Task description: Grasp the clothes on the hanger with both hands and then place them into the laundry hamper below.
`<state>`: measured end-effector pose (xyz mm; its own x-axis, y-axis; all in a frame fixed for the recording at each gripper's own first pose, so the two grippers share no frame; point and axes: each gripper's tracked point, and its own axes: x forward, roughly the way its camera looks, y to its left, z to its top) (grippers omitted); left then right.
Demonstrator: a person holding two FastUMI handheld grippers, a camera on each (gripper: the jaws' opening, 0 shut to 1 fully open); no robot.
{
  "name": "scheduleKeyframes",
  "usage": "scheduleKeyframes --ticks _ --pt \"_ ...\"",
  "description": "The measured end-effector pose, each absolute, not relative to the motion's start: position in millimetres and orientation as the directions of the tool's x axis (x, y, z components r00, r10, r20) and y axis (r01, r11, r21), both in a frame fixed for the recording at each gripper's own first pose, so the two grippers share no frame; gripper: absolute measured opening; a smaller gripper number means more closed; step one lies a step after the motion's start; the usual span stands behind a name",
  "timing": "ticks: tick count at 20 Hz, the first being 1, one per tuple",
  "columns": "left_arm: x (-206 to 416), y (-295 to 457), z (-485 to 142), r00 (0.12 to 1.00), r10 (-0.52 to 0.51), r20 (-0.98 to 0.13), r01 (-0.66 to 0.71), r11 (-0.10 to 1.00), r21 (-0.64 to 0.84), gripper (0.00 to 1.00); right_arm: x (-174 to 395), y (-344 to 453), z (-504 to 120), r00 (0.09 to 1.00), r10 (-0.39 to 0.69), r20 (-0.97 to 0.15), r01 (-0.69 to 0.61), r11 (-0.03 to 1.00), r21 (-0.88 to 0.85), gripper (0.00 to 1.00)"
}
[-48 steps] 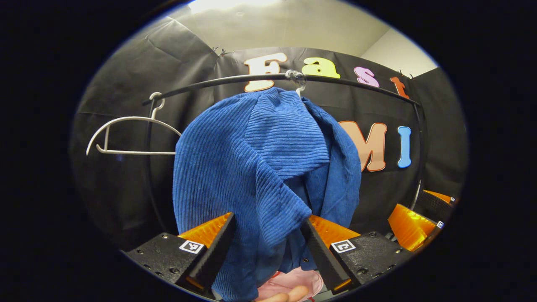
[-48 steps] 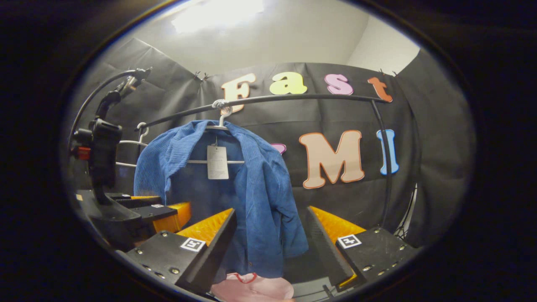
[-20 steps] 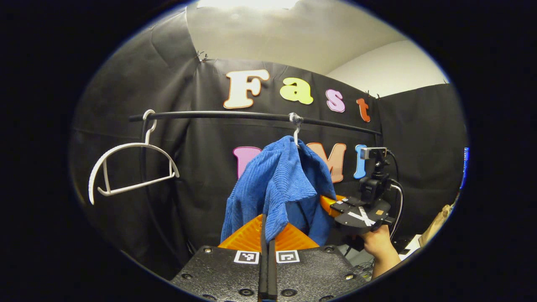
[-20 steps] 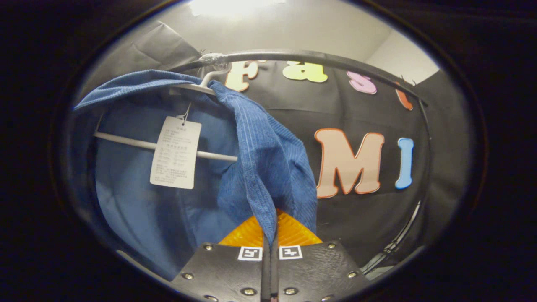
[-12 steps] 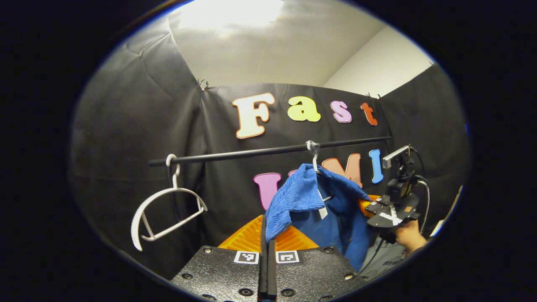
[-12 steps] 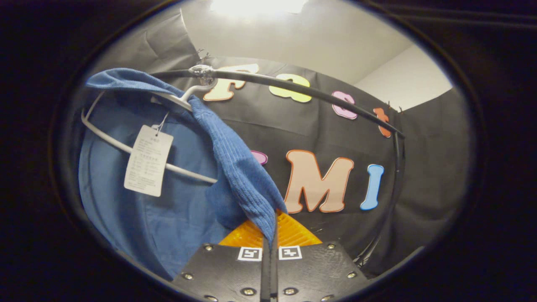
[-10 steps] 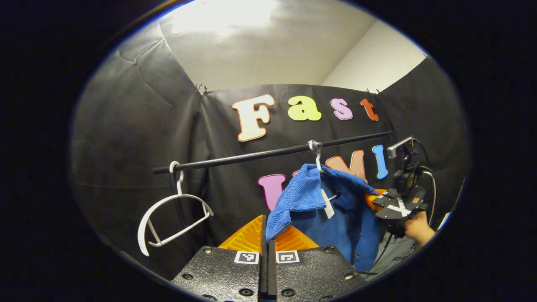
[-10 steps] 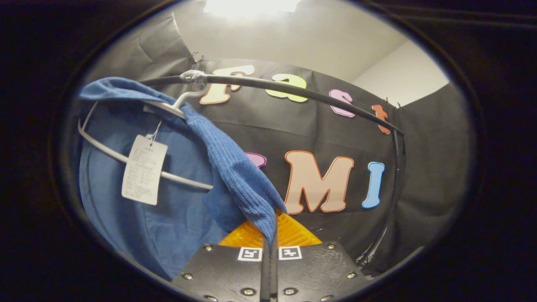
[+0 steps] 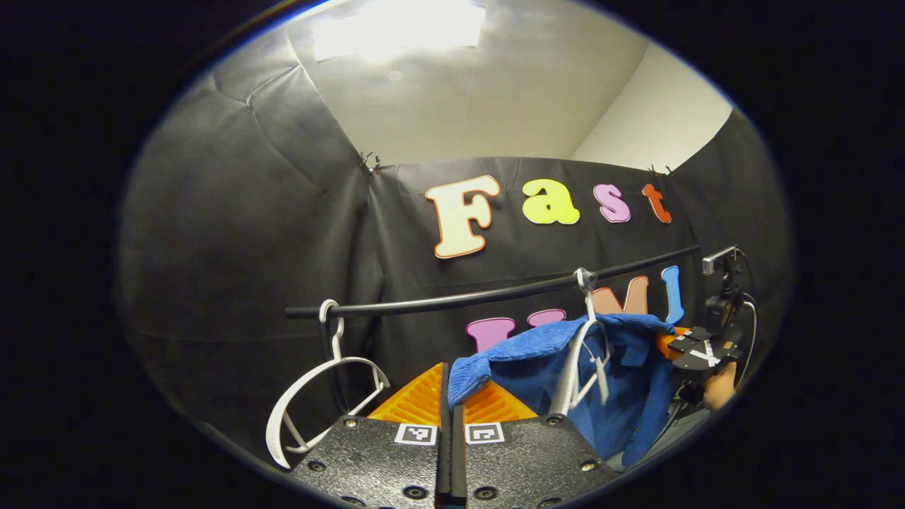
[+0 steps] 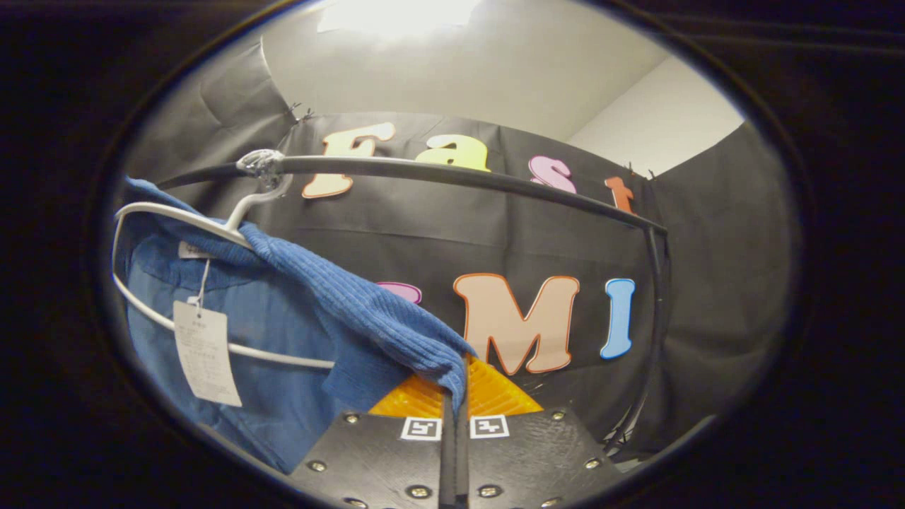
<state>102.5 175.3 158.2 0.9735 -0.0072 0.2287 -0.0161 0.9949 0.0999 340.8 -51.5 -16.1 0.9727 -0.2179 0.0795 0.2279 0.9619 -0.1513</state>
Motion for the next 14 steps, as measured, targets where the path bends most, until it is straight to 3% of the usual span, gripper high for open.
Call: scheduleKeyframes --ticks 8,14 --pt "136 169 150 0.971 -0.050 0.233 0.038 0.998 0.056 0.00 391 -63 -31 0.960 -0.277 0.037 0.278 0.960 -0.035 0.00" --pt "153 165 131 0.980 -0.102 0.170 0.096 0.995 0.041 0.00 426 -76 -52 0.954 -0.300 0.002 0.300 0.953 -0.040 0.00"
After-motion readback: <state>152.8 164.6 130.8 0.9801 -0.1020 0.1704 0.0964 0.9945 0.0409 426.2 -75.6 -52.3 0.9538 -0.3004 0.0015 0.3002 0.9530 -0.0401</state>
